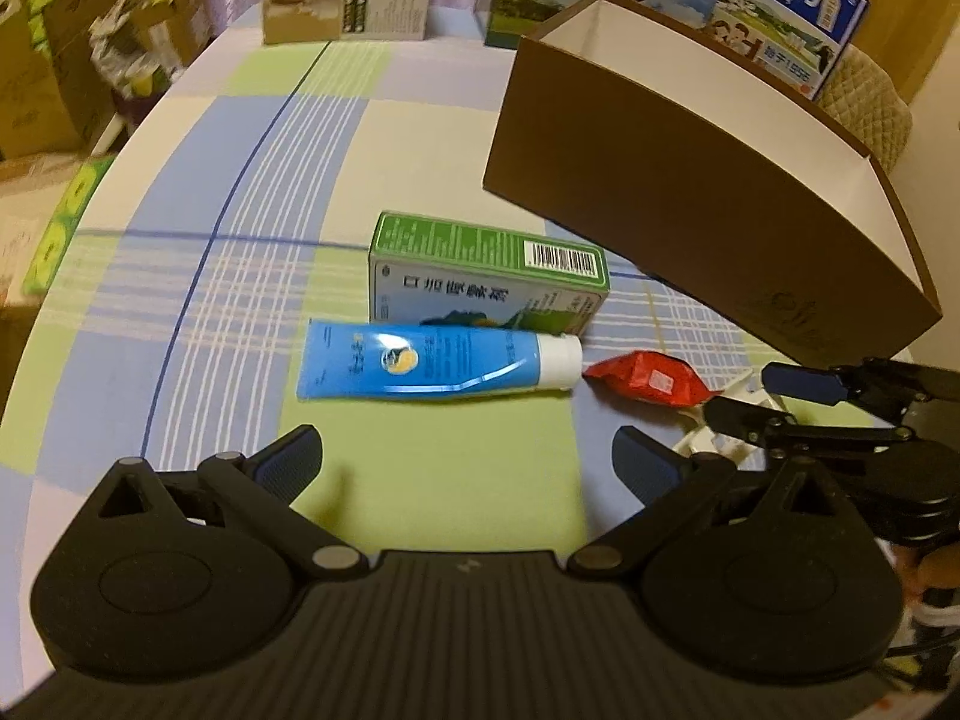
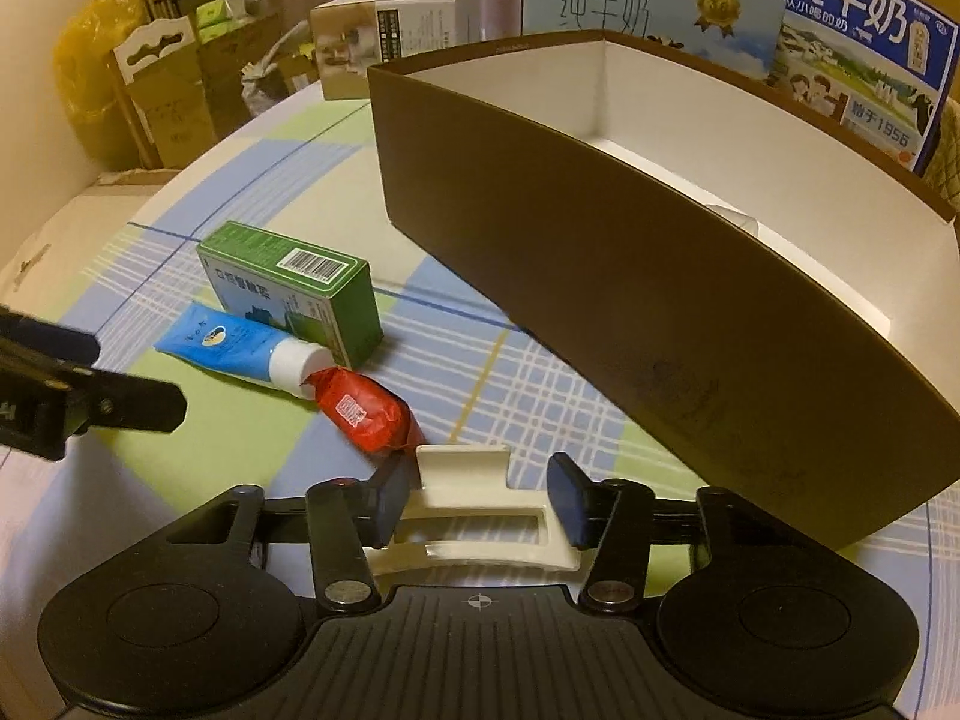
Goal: Organize objects
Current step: 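Grasp the white hair clip with the right tool, then grasp the blue tube with the left tool while the right holds the hair clip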
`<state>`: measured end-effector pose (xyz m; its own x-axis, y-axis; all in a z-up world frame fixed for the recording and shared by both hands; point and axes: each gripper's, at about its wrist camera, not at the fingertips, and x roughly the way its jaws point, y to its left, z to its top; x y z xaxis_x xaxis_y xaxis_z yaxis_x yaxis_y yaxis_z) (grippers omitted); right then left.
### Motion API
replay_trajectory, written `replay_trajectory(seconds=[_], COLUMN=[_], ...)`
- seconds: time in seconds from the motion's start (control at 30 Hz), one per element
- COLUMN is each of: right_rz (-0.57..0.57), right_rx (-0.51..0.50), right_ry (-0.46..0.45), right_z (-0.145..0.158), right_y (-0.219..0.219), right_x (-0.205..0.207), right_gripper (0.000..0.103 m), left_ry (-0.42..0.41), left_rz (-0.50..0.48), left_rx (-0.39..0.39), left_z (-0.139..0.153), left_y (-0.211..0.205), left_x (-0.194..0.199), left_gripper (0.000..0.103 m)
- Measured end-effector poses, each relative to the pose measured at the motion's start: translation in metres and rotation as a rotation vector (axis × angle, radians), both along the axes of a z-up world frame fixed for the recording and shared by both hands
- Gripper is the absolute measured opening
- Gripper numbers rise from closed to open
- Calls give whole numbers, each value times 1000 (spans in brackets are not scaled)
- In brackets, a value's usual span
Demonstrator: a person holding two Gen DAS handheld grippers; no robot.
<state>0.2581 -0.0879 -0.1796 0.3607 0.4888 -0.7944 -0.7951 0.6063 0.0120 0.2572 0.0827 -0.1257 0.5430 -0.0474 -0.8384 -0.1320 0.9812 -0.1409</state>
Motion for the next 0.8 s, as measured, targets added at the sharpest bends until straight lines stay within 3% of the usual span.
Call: replay_trajectory(seconds=[0.27, 0.47, 0.67, 0.8], right_rz=[-103, -189, -197, -205], right_rx=[-33, -13, -9, -12], right_ry=[27, 74, 80, 83], right_z=[5, 8, 11, 11], right_y=[-14, -31, -35, -36], right_x=[14, 28, 30, 30], right_gripper=[43, 43, 43, 43], left_ry=[-92, -135, -76, -77], left_rz=[-117, -289, -403, -454], left_rx=[49, 53, -10, 3], left_z=[-10, -25, -46, -50], left_y=[13, 23, 33, 33], left_x=[25, 43, 61, 60], left_gripper=[101, 101, 101, 101])
